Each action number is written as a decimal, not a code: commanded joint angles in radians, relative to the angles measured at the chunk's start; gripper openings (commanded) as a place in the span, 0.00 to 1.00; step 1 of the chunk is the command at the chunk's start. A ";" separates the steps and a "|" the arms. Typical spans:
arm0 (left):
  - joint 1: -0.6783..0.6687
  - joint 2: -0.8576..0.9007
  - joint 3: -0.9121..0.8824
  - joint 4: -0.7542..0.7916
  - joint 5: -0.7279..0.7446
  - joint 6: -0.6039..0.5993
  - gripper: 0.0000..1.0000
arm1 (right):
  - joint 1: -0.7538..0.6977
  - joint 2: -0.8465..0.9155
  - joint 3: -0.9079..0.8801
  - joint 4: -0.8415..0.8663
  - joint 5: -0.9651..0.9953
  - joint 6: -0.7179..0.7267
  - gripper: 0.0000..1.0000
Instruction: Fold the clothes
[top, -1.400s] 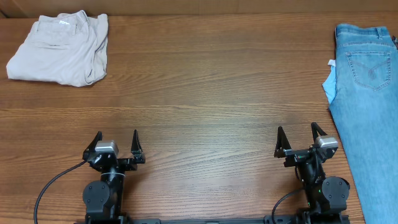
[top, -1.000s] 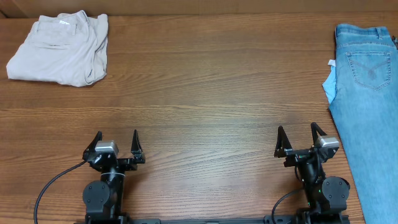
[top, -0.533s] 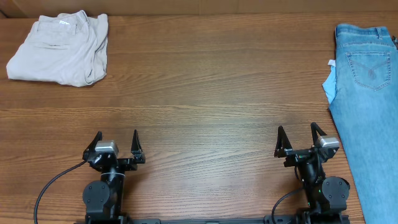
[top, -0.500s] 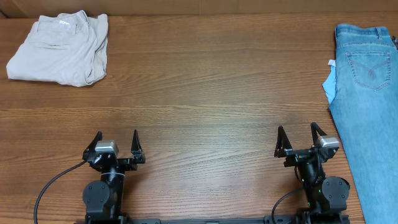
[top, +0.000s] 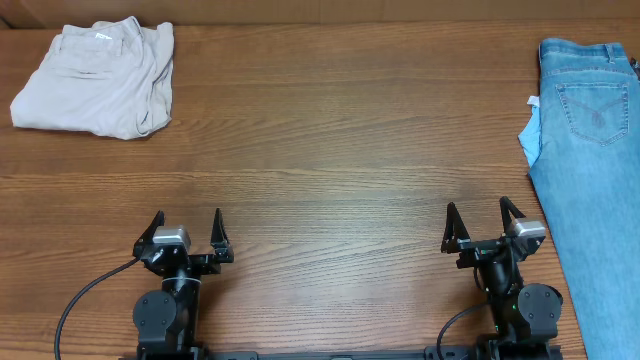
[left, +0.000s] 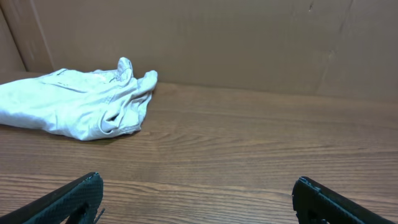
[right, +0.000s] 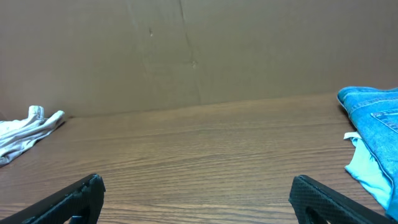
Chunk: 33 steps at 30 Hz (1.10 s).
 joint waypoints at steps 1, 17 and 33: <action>0.007 -0.010 -0.004 -0.001 -0.013 0.019 1.00 | 0.003 0.001 -0.011 0.006 0.006 0.004 1.00; 0.007 -0.010 -0.004 -0.001 -0.013 0.019 1.00 | 0.003 0.001 -0.011 0.101 -0.361 0.008 1.00; 0.007 -0.010 -0.004 -0.001 -0.013 0.019 1.00 | 0.003 0.077 0.192 0.334 -0.117 -0.014 1.00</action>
